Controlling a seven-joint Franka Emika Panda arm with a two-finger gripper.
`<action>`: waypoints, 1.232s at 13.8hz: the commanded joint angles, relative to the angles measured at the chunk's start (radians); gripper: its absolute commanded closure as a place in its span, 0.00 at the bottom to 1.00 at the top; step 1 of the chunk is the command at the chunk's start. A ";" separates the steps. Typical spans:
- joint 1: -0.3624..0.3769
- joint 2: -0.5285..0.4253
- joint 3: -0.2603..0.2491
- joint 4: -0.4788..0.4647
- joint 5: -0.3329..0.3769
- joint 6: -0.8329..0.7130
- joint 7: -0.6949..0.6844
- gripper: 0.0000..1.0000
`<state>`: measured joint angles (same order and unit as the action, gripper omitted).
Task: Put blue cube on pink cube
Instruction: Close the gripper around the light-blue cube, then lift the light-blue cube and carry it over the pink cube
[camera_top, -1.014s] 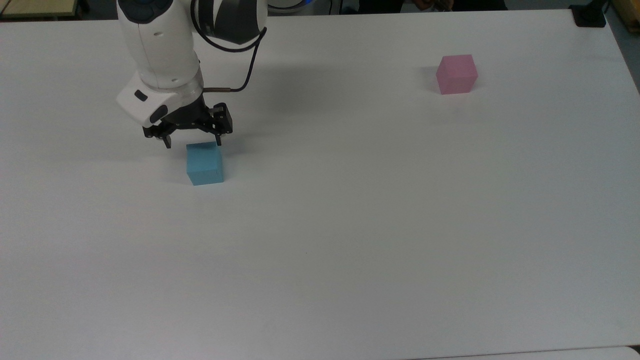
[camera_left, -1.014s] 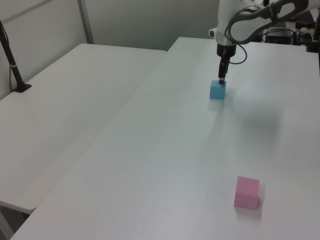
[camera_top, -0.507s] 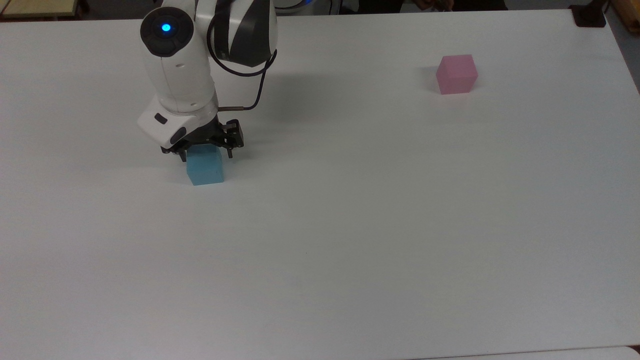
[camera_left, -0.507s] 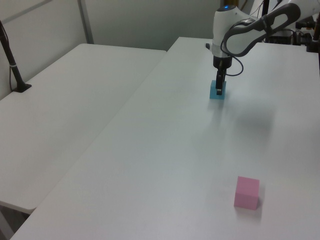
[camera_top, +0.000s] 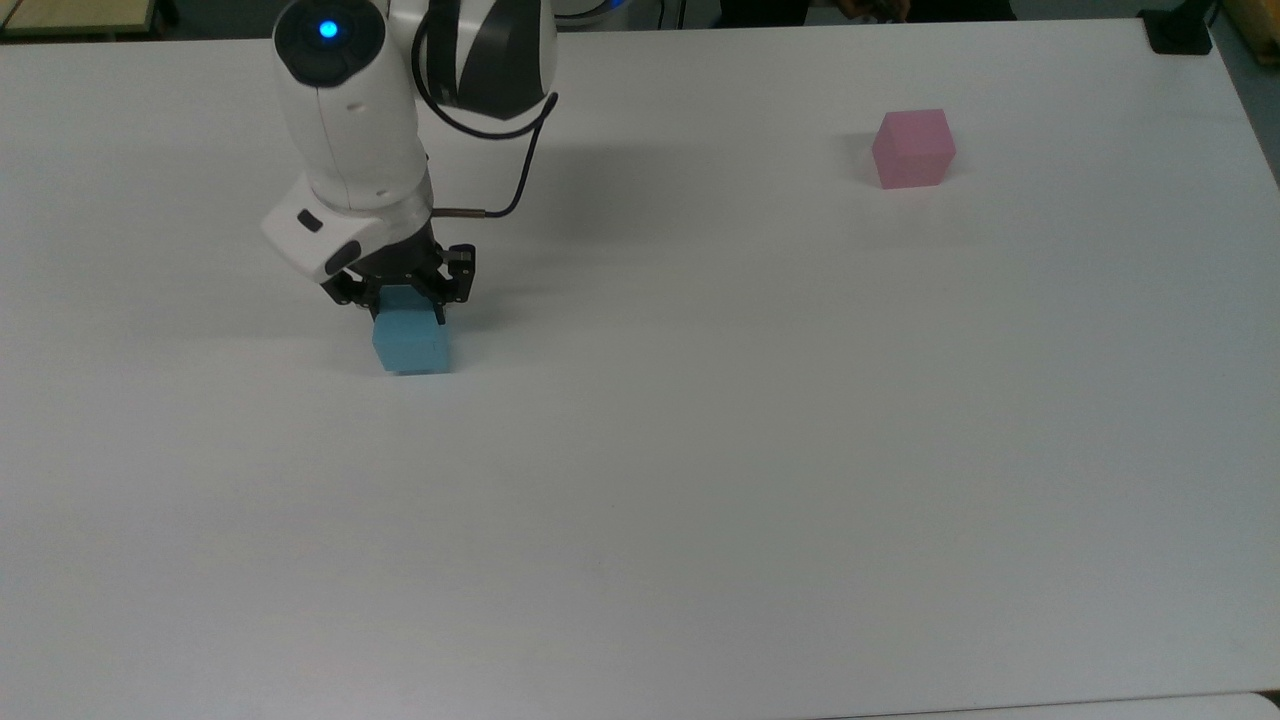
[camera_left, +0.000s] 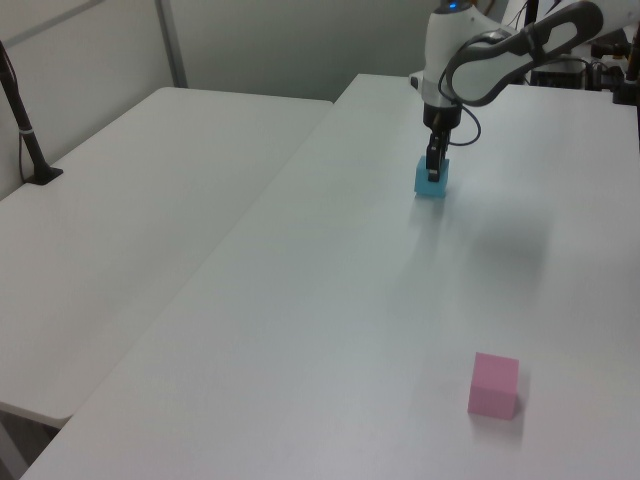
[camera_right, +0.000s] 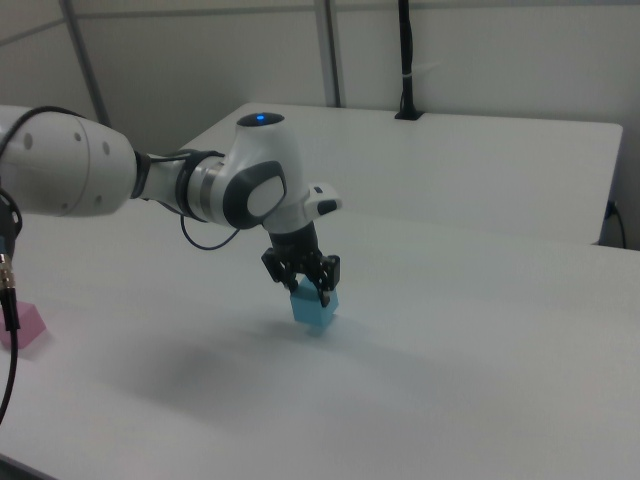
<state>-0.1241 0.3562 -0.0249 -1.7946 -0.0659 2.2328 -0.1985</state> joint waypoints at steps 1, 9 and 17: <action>0.021 -0.138 0.000 -0.016 -0.017 -0.116 0.036 0.47; 0.217 -0.445 0.040 -0.002 -0.002 -0.511 0.256 0.47; 0.523 -0.531 0.052 -0.040 0.126 -0.636 0.641 0.48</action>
<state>0.3228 -0.1462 0.0346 -1.7808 0.0233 1.6025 0.3659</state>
